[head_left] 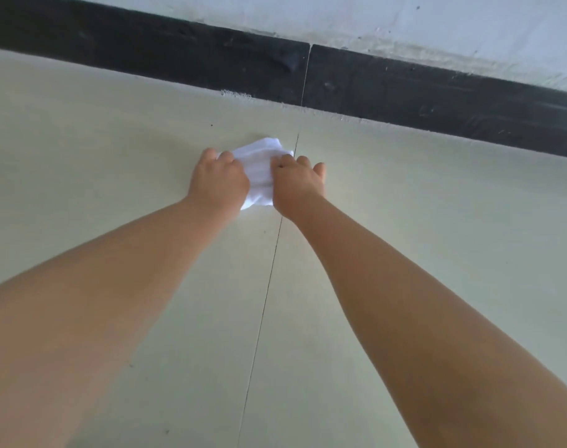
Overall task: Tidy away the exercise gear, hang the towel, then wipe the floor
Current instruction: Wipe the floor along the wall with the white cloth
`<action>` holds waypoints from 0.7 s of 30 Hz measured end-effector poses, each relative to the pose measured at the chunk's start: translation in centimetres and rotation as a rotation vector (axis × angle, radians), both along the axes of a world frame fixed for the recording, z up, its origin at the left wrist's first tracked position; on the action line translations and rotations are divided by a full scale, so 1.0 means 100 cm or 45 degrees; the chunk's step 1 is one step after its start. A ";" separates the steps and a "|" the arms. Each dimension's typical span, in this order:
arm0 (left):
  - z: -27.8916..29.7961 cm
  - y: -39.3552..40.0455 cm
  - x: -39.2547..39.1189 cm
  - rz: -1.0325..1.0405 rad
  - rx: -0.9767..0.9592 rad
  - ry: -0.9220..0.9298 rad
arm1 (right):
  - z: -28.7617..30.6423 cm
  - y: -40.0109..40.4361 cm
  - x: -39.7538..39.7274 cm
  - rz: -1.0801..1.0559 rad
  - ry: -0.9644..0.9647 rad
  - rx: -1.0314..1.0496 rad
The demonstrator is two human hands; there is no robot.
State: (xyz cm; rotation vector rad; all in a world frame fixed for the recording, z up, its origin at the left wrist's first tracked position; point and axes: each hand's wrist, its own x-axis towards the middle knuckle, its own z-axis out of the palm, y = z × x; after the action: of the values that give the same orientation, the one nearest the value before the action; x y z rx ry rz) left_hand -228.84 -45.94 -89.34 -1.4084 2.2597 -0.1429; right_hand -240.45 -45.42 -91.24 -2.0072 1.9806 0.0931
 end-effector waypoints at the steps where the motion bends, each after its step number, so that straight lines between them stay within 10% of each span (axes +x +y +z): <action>1: 0.001 0.005 0.015 -0.081 -0.068 -0.043 | -0.002 -0.001 0.014 0.027 -0.022 0.000; 15: -0.007 0.124 -0.005 -0.361 -0.061 0.498 | -0.014 0.160 -0.033 0.035 0.026 -0.259; 21: 0.004 0.114 -0.102 -0.431 -0.012 0.352 | 0.002 0.152 -0.103 -0.302 0.128 -0.096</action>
State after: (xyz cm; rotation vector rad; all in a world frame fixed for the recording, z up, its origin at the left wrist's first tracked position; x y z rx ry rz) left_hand -239.06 -34.56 -88.89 -1.0933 2.7177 -0.0701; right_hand -250.77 -30.20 -91.09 -1.8270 2.3023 0.0670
